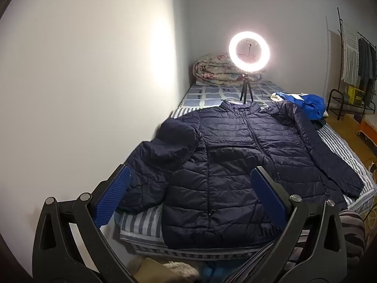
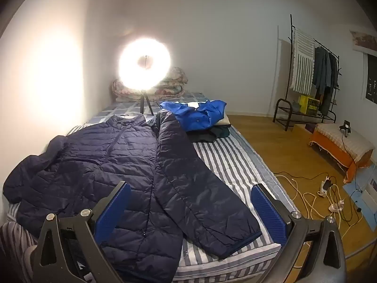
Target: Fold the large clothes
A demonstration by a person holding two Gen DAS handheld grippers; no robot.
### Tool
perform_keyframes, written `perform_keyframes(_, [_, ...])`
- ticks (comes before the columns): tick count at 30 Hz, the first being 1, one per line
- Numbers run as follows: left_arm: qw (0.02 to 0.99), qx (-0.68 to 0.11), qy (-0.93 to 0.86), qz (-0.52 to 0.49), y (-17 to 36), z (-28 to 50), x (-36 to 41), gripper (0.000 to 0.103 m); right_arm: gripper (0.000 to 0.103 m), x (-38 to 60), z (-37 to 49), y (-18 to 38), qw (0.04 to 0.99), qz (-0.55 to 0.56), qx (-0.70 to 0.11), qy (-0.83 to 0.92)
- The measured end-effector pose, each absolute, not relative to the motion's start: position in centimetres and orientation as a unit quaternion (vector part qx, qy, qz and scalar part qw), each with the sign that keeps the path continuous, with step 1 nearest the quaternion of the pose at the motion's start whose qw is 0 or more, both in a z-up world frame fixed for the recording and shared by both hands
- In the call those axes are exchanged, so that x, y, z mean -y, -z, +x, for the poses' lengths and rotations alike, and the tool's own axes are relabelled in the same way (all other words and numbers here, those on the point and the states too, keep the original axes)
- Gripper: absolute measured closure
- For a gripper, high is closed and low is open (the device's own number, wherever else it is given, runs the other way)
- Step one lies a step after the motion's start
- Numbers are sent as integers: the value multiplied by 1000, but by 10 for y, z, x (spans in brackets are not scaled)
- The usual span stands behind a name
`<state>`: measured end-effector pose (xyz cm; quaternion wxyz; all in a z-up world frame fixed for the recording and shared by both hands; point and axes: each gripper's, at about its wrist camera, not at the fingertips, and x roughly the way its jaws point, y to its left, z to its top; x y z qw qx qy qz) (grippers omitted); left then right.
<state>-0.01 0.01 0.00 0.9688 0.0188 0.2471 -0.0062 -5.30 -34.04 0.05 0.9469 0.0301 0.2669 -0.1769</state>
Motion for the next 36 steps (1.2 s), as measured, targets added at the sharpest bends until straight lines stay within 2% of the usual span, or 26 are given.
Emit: perform_keyframes(36, [974, -226, -8, 20, -25, 2, -6, 0, 0, 331, -61, -7, 952, 50, -251, 169])
